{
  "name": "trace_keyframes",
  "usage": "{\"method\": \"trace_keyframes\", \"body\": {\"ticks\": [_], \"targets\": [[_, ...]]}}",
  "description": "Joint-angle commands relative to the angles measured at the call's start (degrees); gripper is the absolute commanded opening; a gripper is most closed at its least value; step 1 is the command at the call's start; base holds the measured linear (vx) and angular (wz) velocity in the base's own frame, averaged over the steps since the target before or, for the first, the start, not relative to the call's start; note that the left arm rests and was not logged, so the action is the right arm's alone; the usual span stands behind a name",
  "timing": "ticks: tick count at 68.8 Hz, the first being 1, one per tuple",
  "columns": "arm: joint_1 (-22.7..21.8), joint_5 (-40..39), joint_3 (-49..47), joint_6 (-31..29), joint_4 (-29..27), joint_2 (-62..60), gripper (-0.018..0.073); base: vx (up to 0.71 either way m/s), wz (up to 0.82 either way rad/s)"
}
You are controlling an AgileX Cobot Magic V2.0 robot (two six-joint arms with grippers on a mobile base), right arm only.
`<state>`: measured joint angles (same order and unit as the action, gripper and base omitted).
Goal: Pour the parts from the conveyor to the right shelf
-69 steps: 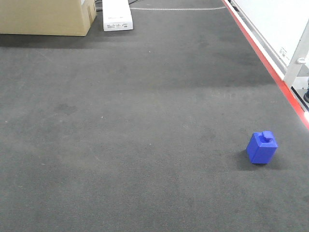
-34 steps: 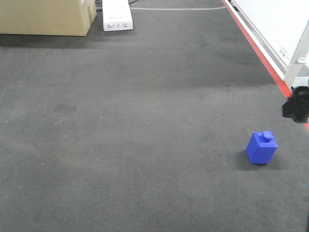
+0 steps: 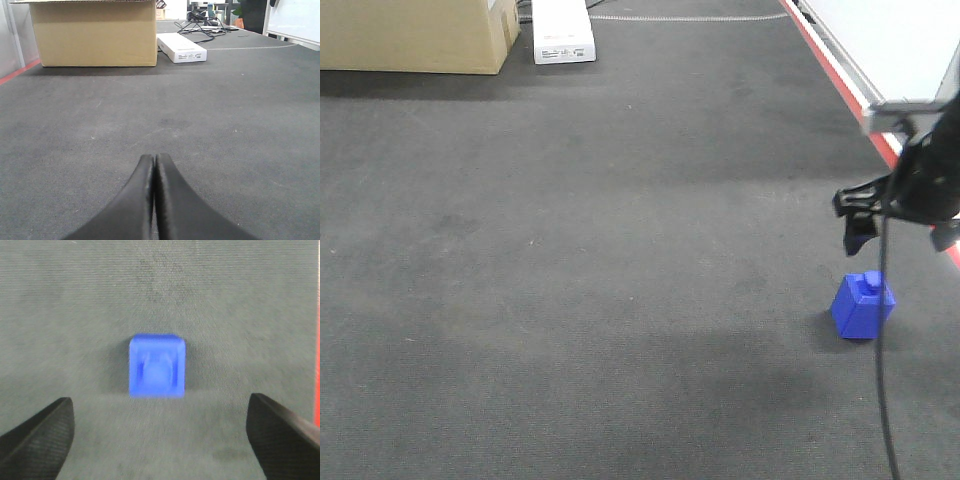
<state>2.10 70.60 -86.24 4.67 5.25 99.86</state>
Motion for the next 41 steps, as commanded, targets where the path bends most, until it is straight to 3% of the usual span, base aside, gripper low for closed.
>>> {"method": "trace_keyframes", "body": {"ticks": [1,41], "targets": [[-0.5,2.6,-2.3,-0.6,0.9,0.7,0.0643,0.00,0.00],[-0.5,3.2,-2.2,-1.3,-0.4,9.9,0.0624,0.00,0.00]]}}
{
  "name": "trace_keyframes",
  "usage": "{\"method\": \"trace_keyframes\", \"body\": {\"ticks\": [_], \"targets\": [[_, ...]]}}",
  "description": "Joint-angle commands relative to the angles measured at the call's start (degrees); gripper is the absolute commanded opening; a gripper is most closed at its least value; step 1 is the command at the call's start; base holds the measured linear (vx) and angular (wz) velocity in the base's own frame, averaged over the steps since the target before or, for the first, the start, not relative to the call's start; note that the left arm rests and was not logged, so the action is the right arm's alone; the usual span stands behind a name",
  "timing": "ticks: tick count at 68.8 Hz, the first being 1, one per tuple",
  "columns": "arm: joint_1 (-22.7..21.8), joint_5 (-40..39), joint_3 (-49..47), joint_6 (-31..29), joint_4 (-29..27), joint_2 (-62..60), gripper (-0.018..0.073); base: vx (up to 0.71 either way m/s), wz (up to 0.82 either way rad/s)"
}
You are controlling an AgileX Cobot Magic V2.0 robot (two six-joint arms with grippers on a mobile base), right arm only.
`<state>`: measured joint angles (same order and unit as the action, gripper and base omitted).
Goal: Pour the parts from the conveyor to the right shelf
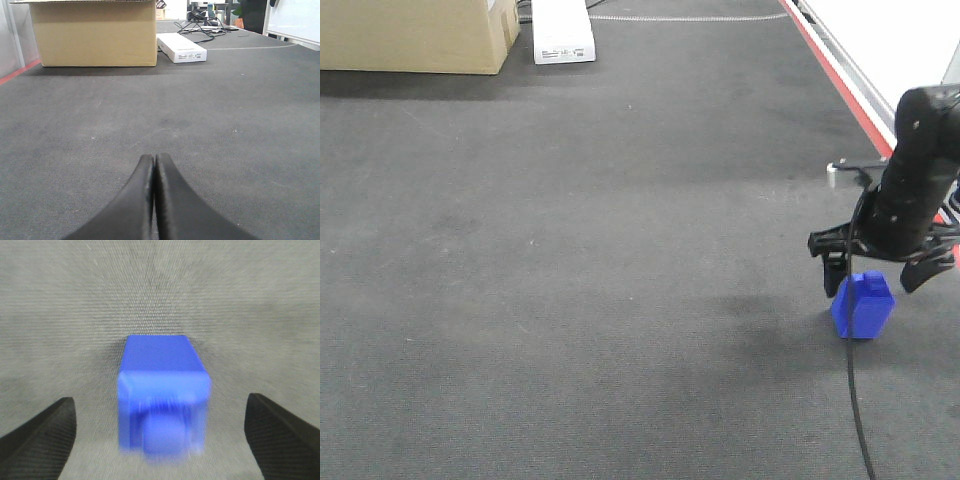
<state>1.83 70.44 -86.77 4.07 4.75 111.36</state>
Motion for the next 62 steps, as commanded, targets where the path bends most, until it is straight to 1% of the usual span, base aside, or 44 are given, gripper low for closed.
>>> {"method": "trace_keyframes", "body": {"ticks": [1,10,17,22,25,28,29,31,32,34,35,46,51,59,62], "targets": [[-0.3,3.4,-1.7,-0.7,0.0,-1.4,0.0622,0.00,0.00],[-0.3,3.4,-1.7,-0.7,-0.8,0.2,0.0586,0.00,0.00],[-0.3,3.4,-1.7,-0.7,-1.0,0.6,0.0506,0.00,0.00],[-0.3,3.4,-1.7,-0.7,-1.0,0.6,0.0400,0.00,0.00],[-0.3,3.3,-1.7,-0.8,-0.8,0.6,0.0321,0.00,0.00],[-0.3,3.3,-1.7,-1.2,-0.8,0.6,0.0230,0.00,0.00],[-0.3,3.3,-1.7,-1.4,-0.8,0.6,0.0180,0.00,0.00],[-0.3,3.3,-1.7,-1.8,-0.8,0.6,0.0111,0.00,0.00],[-0.3,3.3,-1.7,-1.8,-0.8,0.6,0.0094,0.00,0.00],[-0.3,3.2,-1.7,-2.0,-0.7,0.6,0.0007,0.00,0.00],[-0.3,3.1,-1.7,-2.0,-0.7,0.6,-0.0020,0.00,0.00],[-0.1,1.4,-1.7,-2.0,-0.7,0.0,-0.0010,0.00,0.00],[-0.1,-1.8,-1.5,-1.4,-1.0,-1.5,-0.0008,0.00,0.00],[-0.1,-6.9,-1.5,1.5,-0.6,-6.0,-0.0006,0.00,0.00],[-0.1,-8.6,-1.1,1.5,-0.6,-7.5,-0.0007,0.00,0.00]]}}
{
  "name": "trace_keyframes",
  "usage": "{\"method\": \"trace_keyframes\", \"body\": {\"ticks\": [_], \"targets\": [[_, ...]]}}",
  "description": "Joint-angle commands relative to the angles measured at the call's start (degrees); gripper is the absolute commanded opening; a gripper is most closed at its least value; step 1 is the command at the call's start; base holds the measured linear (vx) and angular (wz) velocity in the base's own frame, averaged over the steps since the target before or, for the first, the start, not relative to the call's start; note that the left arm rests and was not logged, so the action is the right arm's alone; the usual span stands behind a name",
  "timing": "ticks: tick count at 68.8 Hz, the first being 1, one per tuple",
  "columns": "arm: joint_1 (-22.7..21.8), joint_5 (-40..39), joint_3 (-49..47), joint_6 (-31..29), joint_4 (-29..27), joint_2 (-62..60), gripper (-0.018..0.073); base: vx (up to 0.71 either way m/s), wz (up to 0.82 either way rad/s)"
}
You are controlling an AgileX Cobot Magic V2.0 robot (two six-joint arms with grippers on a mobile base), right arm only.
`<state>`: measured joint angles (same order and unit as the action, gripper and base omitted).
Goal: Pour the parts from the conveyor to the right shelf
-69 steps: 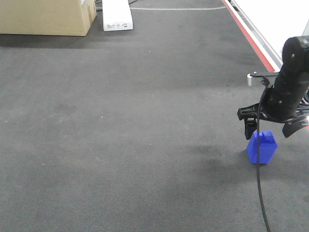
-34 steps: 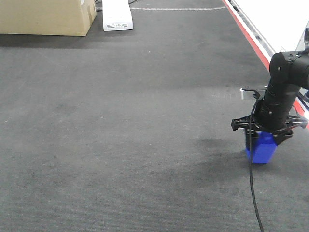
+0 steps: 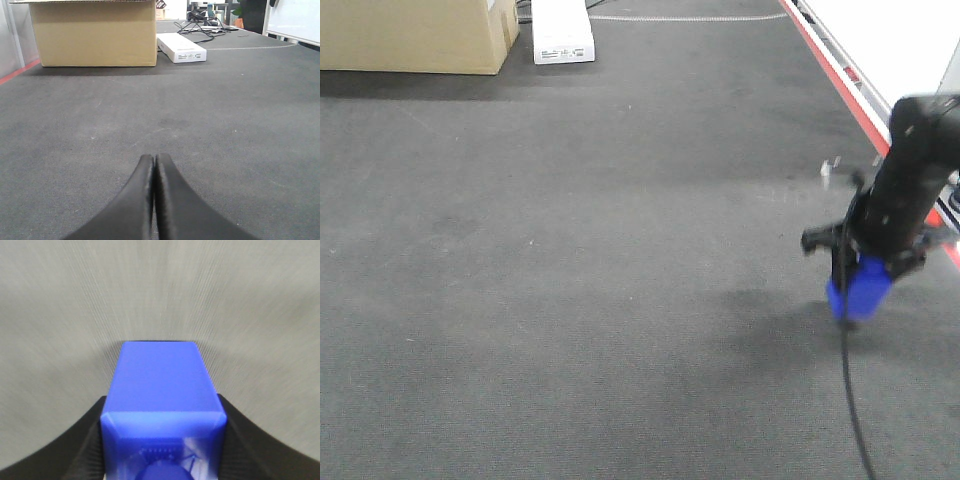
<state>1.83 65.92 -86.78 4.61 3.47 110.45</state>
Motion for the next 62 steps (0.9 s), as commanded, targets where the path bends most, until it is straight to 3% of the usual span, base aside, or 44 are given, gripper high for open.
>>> {"method": "trace_keyframes", "body": {"ticks": [1,9,41,62], "targets": [[-0.1,-4.9,-0.8,1.0,0.7,-7.6,-0.0006,0.00,0.00],[-0.1,-11.6,4.1,0.8,0.6,-13.5,-0.0006,0.00,0.00],[-0.1,-47.1,46.4,0.1,0.7,-54.2,-0.0006,0.00,0.00],[-0.1,-51.6,60.7,0.0,1.2,-86.5,-0.0006,0.00,0.00]]}}
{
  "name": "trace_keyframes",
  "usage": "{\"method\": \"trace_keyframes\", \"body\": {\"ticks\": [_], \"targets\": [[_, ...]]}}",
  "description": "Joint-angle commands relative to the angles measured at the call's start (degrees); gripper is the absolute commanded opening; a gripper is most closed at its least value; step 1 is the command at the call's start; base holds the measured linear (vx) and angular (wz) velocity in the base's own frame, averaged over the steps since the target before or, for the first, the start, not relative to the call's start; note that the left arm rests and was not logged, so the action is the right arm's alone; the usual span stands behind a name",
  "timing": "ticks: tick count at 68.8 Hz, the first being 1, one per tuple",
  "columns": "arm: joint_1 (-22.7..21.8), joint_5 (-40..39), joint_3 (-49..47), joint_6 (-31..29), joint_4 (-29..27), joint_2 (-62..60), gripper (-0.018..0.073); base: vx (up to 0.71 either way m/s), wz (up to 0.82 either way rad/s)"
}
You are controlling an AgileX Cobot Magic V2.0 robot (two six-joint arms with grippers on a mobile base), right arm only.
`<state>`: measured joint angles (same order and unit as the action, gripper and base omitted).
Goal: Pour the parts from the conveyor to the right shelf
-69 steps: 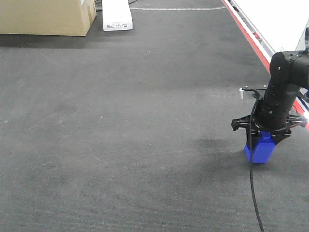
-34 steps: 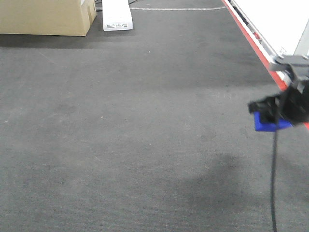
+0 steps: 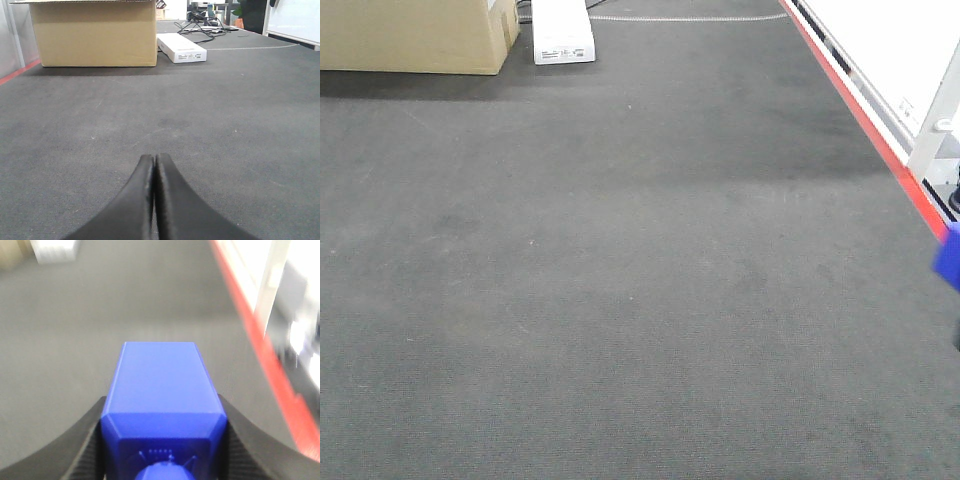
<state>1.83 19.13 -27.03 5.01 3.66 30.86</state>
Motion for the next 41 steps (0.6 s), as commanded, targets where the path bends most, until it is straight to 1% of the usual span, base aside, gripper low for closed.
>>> {"method": "trace_keyframes", "body": {"ticks": [1,11,16,26,41], "targets": [[-0.1,-4.7,1.4,-0.4,1.1,-8.2,-0.0006,0.00,0.00],[-0.1,-2.9,5.3,-0.4,3.9,-19.6,-0.0006,0.00,0.00],[-0.1,-0.7,6.1,-0.4,4.4,-22.5,-0.0006,0.00,0.00],[-0.1,2.4,6.1,-0.3,4.5,-24.0,-0.0006,0.00,0.00],[-0.1,2.9,6.1,-0.3,4.8,-24.0,-0.0006,0.00,0.00]]}}
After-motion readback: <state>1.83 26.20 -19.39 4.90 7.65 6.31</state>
